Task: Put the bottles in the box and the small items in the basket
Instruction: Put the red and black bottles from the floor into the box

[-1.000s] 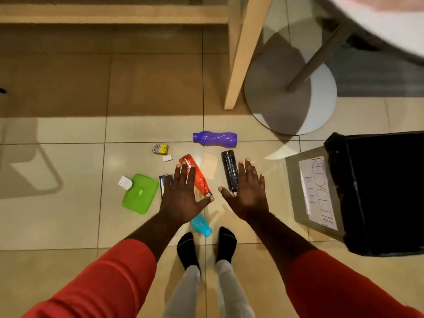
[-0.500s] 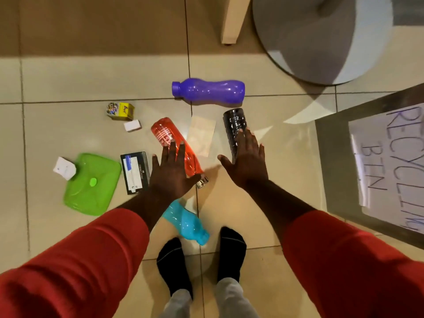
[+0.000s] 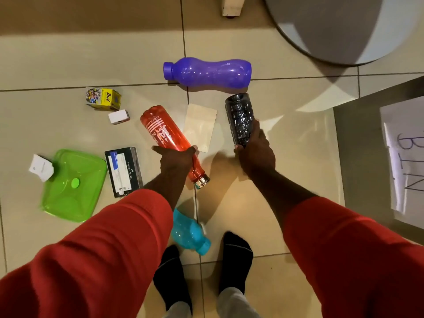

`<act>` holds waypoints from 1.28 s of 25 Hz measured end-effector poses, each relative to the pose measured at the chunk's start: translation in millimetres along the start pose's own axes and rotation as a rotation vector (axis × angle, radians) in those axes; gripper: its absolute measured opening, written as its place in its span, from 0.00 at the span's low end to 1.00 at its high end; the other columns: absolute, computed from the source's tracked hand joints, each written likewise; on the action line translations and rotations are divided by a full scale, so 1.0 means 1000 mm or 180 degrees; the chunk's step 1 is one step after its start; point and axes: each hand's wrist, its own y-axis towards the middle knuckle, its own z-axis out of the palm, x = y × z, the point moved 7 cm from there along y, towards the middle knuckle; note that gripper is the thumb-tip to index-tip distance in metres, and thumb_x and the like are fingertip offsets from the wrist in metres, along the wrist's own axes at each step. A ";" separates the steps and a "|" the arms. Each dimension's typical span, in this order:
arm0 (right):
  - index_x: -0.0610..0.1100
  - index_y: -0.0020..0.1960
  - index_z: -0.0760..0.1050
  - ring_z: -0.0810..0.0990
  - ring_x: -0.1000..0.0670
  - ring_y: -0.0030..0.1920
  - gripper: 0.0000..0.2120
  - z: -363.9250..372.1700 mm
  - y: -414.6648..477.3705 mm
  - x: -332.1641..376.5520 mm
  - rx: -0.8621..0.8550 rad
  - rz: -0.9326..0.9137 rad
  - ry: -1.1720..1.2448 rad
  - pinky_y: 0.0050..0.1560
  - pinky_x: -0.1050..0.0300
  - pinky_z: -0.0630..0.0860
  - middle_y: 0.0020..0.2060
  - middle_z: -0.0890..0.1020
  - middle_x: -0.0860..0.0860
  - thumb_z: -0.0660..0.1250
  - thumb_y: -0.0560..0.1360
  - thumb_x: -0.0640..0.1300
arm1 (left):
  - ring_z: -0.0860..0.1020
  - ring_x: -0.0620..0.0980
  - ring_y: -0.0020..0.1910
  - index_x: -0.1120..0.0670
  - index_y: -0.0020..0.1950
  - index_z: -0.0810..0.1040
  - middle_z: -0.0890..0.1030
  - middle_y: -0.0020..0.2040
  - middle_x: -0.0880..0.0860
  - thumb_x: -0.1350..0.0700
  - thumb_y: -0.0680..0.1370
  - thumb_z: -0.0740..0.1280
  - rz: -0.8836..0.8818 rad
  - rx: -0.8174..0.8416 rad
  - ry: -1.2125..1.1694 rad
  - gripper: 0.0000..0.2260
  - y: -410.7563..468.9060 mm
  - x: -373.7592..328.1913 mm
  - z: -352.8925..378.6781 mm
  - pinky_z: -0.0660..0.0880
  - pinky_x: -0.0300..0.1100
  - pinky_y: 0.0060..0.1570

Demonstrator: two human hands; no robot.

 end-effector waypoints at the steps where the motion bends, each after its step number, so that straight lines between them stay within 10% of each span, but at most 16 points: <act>1: 0.45 0.81 0.49 0.77 0.37 0.61 0.46 0.000 0.001 0.000 0.0009 0.0025 0.0024 0.54 0.42 0.77 0.65 0.74 0.40 0.73 0.73 0.47 | 0.77 0.62 0.65 0.58 0.80 0.50 0.75 0.69 0.59 0.45 0.70 0.79 -0.0134 0.0014 -0.0069 0.50 0.002 0.001 0.000 0.73 0.56 0.67; 12: 0.46 0.70 0.64 0.76 0.43 0.57 0.36 -0.100 -0.068 0.033 0.0081 0.0486 0.0864 0.51 0.50 0.77 0.58 0.74 0.45 0.75 0.65 0.48 | 0.79 0.62 0.60 0.58 0.73 0.67 0.79 0.65 0.58 0.53 0.66 0.80 0.0193 0.0725 -0.0180 0.39 -0.094 -0.052 -0.068 0.77 0.59 0.62; 19: 0.51 0.65 0.70 0.80 0.48 0.55 0.33 -0.265 -0.184 0.087 0.0018 0.0521 0.2161 0.54 0.44 0.82 0.57 0.77 0.51 0.76 0.63 0.49 | 0.81 0.58 0.56 0.56 0.71 0.70 0.81 0.60 0.57 0.52 0.56 0.80 0.0594 0.1375 -0.0107 0.44 -0.263 -0.128 -0.157 0.80 0.56 0.57; 24: 0.72 0.59 0.64 0.83 0.62 0.49 0.33 -0.415 -0.280 0.122 -0.0211 0.0549 0.2473 0.44 0.66 0.81 0.53 0.80 0.62 0.78 0.65 0.51 | 0.79 0.54 0.57 0.51 0.68 0.69 0.78 0.58 0.51 0.47 0.52 0.80 0.0928 0.1635 0.0141 0.46 -0.412 -0.189 -0.236 0.79 0.53 0.57; 32: 0.64 0.68 0.62 0.79 0.71 0.48 0.36 -0.594 -0.384 0.106 -0.0792 0.0599 0.2672 0.44 0.70 0.73 0.52 0.80 0.65 0.78 0.67 0.51 | 0.77 0.57 0.63 0.48 0.75 0.65 0.78 0.64 0.55 0.58 0.62 0.79 0.1530 0.2345 0.0356 0.43 -0.609 -0.255 -0.268 0.75 0.61 0.64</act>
